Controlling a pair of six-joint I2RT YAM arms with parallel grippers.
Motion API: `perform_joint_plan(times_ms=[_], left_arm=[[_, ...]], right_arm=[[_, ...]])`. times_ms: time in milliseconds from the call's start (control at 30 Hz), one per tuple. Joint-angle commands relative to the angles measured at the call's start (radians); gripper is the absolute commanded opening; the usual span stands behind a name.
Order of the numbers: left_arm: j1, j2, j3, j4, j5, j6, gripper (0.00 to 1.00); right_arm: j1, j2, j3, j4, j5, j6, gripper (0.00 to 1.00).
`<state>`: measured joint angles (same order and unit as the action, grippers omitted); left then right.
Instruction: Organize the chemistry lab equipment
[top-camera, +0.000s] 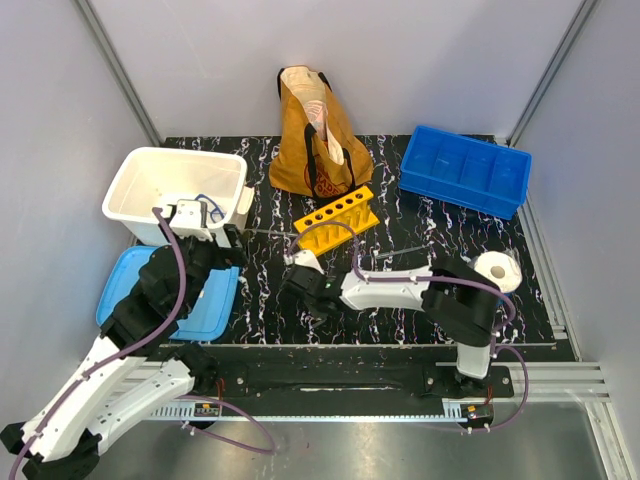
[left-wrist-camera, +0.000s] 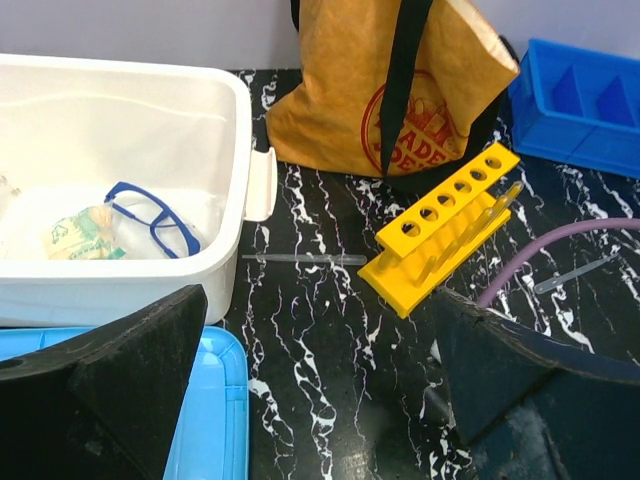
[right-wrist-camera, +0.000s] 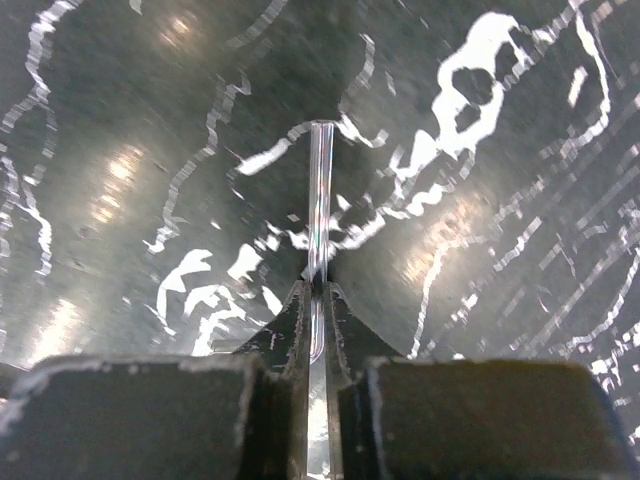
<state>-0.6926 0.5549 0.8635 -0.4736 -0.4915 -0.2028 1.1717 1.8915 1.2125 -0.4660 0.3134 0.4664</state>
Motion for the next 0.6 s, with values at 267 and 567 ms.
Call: perform_joint_plan(times_ms=[267,567], left_arm=[[-0.001,0.010,0.026,-0.057,0.048,0.029,0.99],[-0.001,0.014,0.002,-0.045,0.123,0.028,0.99]], right_arm=[[-0.027,-0.157,-0.182,-0.011,0.056,0.107,0.04],[-0.086,-0.244,-0.215,-0.020,0.050,0.144,0.03]])
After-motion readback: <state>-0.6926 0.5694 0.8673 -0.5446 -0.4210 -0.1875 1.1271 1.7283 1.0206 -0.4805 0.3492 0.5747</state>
